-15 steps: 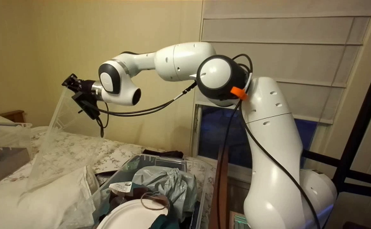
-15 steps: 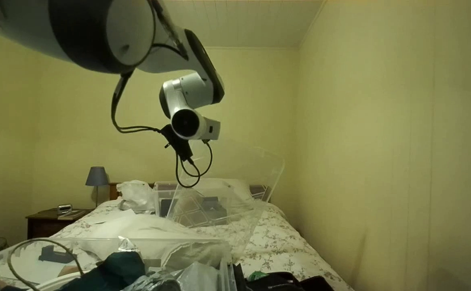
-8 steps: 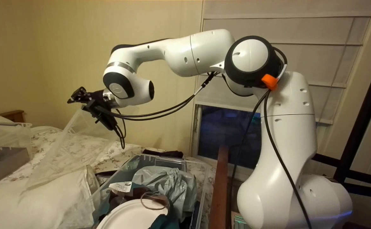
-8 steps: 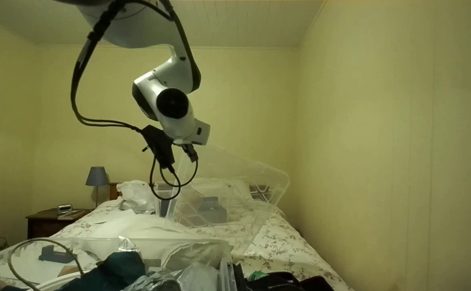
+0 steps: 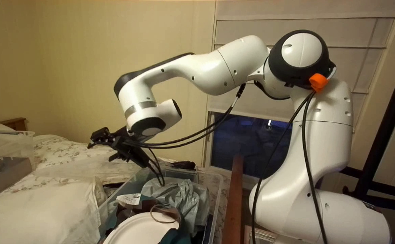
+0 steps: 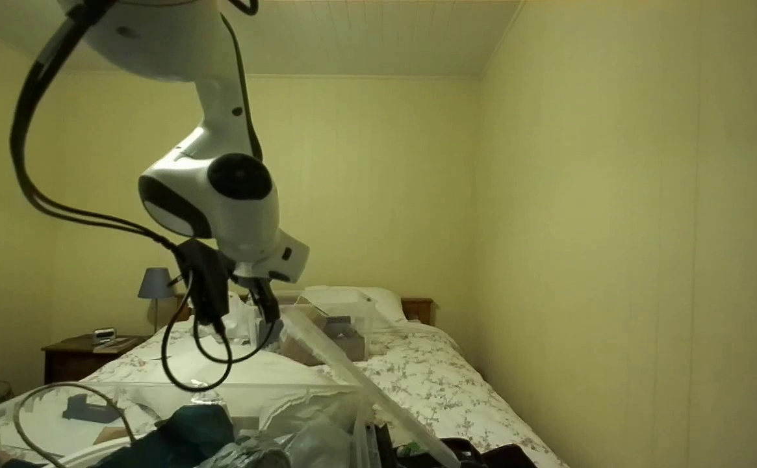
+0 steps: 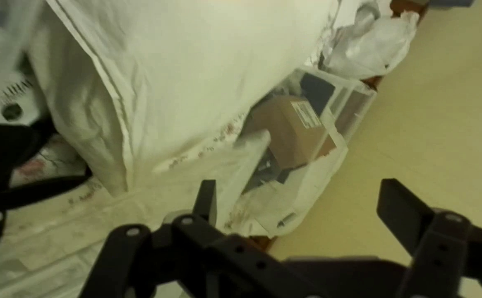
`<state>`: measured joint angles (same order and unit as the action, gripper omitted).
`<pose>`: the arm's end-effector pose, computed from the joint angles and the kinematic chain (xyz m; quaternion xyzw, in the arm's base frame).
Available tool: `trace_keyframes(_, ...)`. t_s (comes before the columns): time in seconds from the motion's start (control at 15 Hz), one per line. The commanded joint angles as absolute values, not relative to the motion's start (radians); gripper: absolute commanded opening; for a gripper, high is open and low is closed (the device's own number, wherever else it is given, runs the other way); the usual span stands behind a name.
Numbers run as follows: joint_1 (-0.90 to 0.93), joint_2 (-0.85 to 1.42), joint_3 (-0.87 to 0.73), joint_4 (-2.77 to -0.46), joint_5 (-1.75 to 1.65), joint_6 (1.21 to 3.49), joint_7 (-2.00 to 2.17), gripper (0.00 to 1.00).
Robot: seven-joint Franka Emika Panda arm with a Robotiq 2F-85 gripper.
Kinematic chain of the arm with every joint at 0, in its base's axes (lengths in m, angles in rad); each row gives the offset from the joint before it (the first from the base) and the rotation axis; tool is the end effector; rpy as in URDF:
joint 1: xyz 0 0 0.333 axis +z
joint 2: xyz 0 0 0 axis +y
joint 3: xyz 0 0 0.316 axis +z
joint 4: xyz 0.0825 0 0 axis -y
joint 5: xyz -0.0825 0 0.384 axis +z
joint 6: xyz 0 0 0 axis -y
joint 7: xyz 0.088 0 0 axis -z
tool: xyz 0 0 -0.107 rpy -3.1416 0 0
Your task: Remove the lid from the storage box
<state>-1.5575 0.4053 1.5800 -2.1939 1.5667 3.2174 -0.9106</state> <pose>0.5264 -0.1164 0.3898 -0.7993 0.3766 -0.3710 0.2857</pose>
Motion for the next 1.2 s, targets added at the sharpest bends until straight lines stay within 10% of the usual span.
trace_keyframes(0.0,-1.658,0.250,1.604,-2.344,1.472,3.015,-0.689,1.00)
trace_keyframes(1.13,-2.026,0.128,1.685,-1.688,0.268,1.807,-0.163,1.00)
